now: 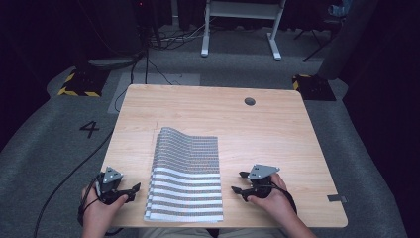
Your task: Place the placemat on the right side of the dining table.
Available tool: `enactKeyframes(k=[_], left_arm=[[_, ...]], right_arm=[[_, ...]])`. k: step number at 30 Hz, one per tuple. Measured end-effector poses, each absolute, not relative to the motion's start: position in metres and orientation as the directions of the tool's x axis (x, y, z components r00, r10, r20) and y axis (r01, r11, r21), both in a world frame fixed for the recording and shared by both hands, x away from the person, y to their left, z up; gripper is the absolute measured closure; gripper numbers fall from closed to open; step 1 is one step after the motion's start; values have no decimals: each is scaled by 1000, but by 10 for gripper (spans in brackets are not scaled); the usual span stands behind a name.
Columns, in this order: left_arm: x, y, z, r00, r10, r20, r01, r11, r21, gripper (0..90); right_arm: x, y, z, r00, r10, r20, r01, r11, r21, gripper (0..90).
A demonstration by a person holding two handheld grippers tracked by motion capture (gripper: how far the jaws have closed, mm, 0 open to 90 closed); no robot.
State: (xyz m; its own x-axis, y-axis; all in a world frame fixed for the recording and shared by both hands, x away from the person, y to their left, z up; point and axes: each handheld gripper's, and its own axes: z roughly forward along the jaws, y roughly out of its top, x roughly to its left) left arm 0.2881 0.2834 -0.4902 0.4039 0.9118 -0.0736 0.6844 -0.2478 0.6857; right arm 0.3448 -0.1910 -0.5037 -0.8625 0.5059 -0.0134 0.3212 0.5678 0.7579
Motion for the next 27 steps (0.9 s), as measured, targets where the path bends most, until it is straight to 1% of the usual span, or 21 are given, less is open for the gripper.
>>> enactKeyframes(k=[3, 5, 7, 8, 9, 10, 12, 15, 16, 18, 19, 21, 23, 27], left_arm=[[283, 283, -478, 397, 911, -112, 686, -213, 696, 229], [281, 282, -474, 397, 912, -106, 681, -215, 700, 246], [278, 276, -464, 419, 905, -68, 663, -255, 704, 263], [278, 276, -464, 419, 905, -68, 663, -255, 704, 281], [278, 272, -460, 441, 896, -53, 645, -275, 713, 304], [278, 270, -458, 446, 894, -52, 639, -277, 717, 319], [279, 269, -457, 452, 891, -55, 635, -278, 721, 345], [282, 266, -457, 481, 875, -60, 624, -293, 724, 373], [284, 264, -458, 490, 870, -55, 626, -307, 717, 373], [285, 263, -459, 494, 868, -54, 627, -312, 714, 380], [286, 261, -459, 509, 858, -68, 626, -314, 713, 410], [287, 259, -460, 512, 856, -70, 624, -314, 715, 422], [289, 256, -460, 528, 847, -65, 616, -329, 716, 437], [299, 251, -468, 543, 838, -48, 597, -346, 724, 439]], right_arm=[[345, -191, -504, -860, 511, -9, 327, 564, 758, 361], [344, -191, -504, -857, 515, -9, 330, 563, 758, 370], [343, -190, -504, -852, 524, -9, 333, 554, 763, 426], [343, -190, -504, -852, 524, -9, 333, 554, 763, 426], [341, -188, -501, -852, 524, -3, 343, 562, 753, 532], [340, -185, -499, -852, 523, 2, 351, 568, 744, 531], [338, -178, -493, -866, 500, -2, 325, 566, 758, 549], [336, -169, -485, -882, 472, 16, 308, 550, 776, 551], [335, -160, -478, -897, 441, 31, 293, 540, 789, 547], [334, -155, -475, -901, 432, 40, 294, 541, 788, 545], [336, -146, -471, -918, 396, 29, 264, 554, 789, 542], [337, -141, -470, -918, 395, 43, 274, 552, 788, 542], [339, -127, -468, -929, 366, 48, 262, 563, 784, 539], [339, -115, -467, -933, 356, 51, 260, 572, 778, 539]])
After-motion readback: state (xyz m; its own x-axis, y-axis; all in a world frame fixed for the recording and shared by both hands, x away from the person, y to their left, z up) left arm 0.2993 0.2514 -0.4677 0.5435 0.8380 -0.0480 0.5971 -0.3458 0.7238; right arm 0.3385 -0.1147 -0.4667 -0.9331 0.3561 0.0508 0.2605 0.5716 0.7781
